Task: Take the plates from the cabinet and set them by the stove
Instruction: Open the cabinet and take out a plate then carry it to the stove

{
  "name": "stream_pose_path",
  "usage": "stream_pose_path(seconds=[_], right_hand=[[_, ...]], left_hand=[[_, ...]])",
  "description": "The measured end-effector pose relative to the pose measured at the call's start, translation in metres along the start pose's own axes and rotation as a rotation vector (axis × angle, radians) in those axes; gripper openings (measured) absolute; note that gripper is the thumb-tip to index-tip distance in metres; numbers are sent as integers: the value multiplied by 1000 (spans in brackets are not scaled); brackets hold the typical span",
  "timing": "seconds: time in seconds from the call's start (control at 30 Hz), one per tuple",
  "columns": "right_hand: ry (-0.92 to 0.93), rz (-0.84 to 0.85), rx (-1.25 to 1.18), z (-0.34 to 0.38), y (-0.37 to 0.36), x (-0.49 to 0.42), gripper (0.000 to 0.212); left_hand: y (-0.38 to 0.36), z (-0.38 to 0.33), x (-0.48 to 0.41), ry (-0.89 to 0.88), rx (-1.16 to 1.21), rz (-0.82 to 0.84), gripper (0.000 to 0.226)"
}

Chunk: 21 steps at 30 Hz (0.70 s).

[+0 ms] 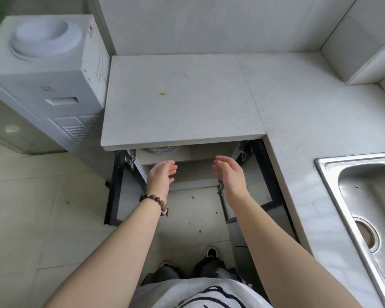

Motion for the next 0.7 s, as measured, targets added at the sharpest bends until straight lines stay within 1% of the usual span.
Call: stream_pose_path(seconds=[0.33,0.57,0.7], right_hand=[[21,118,39,6,-52,-16,20],[-16,256,80,-1,-63,-46,18],[-47,284,99,-16,-65,-61,17]], left_hand=[[36,-14,-8,-47,44,-98,13],[45,-6,-14,-61,124,-231,17],[44,10,-19,-58,174,-283,18]])
Point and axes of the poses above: each hand's wrist, its own x-axis away from the middle knuckle, its own y-axis out of the back of the hand, z = x × y, the point moved 9 cm from there along -x, towards the middle knuckle, and after that the axes turned 3 degrees about x, right-handed, at the moved point
